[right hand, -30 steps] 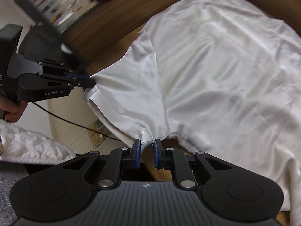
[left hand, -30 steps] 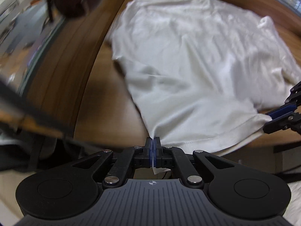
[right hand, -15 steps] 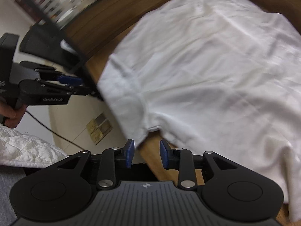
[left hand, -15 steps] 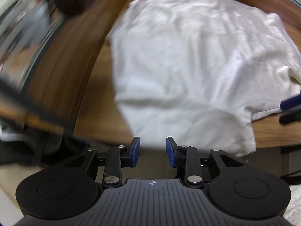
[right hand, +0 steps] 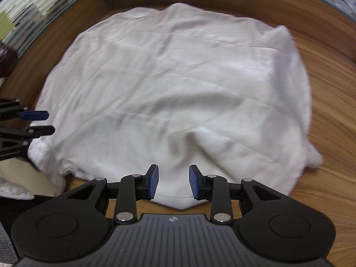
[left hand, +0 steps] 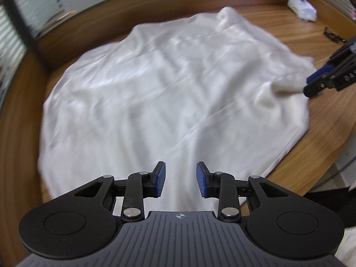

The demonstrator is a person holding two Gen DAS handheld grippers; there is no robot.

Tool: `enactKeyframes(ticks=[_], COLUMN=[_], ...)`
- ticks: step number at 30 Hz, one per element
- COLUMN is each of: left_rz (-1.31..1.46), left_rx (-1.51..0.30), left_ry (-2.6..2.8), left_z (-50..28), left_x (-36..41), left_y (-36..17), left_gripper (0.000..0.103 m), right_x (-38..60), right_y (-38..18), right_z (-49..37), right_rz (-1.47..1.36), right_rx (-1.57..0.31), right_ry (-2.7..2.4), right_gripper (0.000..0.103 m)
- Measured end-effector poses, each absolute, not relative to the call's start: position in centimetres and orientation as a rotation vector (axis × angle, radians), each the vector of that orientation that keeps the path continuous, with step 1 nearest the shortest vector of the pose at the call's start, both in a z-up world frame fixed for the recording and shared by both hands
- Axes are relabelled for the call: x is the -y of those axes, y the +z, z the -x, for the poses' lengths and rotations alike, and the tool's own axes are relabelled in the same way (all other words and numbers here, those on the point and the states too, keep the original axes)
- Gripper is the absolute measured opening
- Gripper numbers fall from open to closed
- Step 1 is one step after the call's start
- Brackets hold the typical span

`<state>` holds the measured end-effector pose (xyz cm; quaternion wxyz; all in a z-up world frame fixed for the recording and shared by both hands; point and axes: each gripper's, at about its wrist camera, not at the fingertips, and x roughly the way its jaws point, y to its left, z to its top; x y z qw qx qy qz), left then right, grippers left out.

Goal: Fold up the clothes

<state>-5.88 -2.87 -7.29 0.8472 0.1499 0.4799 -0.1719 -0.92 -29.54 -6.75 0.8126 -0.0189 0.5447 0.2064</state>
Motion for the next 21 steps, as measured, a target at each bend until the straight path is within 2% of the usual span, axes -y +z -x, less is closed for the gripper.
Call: enactKeyframes(ticks=[12,21], left_rz=[-0.186,-0.097], left_rx=[-1.033,-1.032], left_ry=[-0.290,-0.326], left_z=[3.4,1.9], left_x=[18.9,30.6], left_y=[-7.3,-8.1], left_gripper=[0.037,0.039], right_x=[41.3,47.3], right_y=[-8.5,-10.2], right_z=[-5.2,-5.8], right_rz=[0.080,0.116], right_rx=[-1.134,-1.167], right_ry=[0.464,0.508], right_gripper=[0.036,0.037])
